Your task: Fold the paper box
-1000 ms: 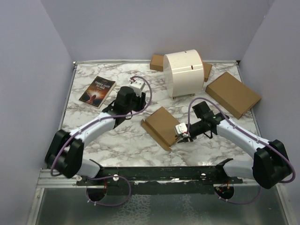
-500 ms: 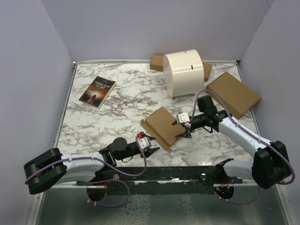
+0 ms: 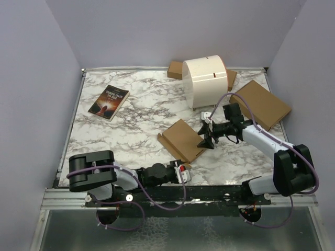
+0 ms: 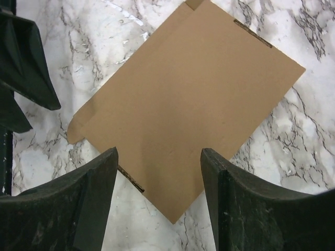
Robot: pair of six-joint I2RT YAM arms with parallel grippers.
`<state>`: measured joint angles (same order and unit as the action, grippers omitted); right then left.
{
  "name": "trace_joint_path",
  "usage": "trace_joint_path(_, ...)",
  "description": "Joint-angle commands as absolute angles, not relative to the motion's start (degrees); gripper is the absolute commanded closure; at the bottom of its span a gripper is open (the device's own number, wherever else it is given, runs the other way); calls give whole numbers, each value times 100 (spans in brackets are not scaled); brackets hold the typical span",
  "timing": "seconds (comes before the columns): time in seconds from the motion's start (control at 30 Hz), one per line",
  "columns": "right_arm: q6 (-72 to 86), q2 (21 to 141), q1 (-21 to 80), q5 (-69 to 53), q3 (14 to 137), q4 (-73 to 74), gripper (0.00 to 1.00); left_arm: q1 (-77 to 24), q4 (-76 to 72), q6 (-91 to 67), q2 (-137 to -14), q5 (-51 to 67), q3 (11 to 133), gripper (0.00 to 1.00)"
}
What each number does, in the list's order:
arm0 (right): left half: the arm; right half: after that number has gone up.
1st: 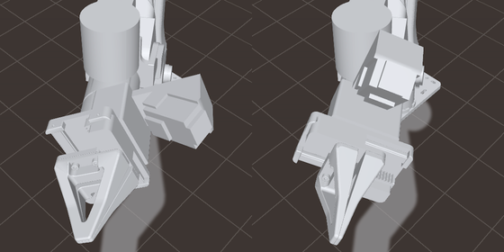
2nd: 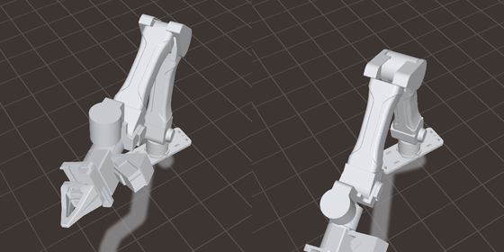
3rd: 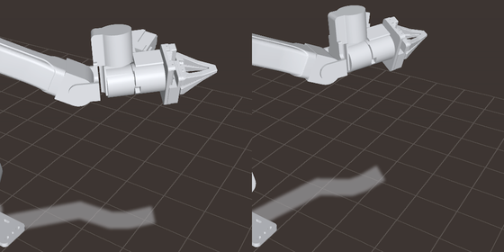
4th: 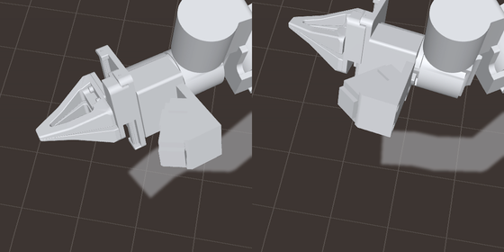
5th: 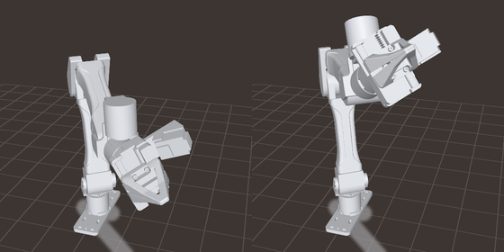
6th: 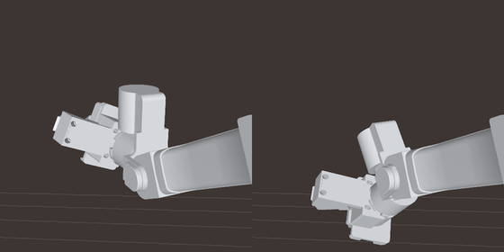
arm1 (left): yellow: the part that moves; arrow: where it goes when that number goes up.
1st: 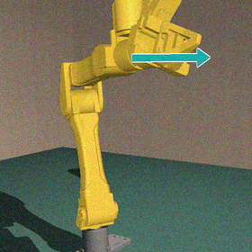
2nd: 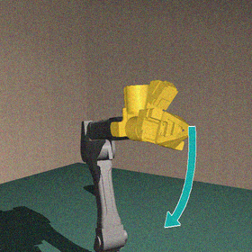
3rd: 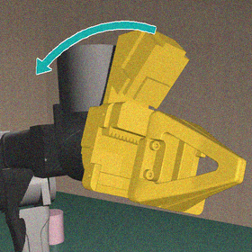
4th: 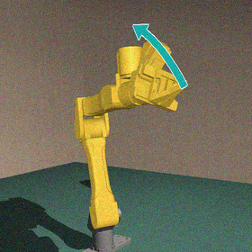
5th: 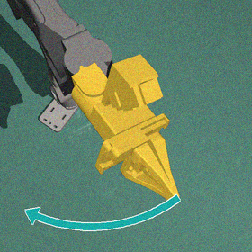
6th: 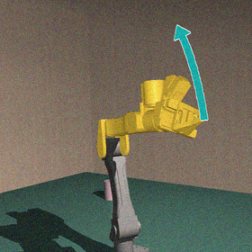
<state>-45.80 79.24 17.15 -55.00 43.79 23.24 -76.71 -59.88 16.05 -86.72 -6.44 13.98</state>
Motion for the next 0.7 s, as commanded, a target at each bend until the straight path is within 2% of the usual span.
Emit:
trace_joint_path(0.0, -3771, 7979, 1697, -4931, 4576, 1803, 35, -7717, -6370, 1685, -9082, -1230, 1631, 49)
trace_joint_path(0.37, -3621, 8084, 1652, -4647, 4606, 1731, 34, -7758, -6559, 1515, -9765, -1056, 1835, 53)
trace_joint_path(0.57, -3608, 8105, 1652, -4689, 4605, 1731, 34, -7753, -6466, 1501, -10073, -1286, 1979, 63)
trace_joint_path(0.67, -3581, 8122, 1652, -4685, 4599, 1731, 34, -7759, -6497, 1468, -10129, -1350, 1971, 73)
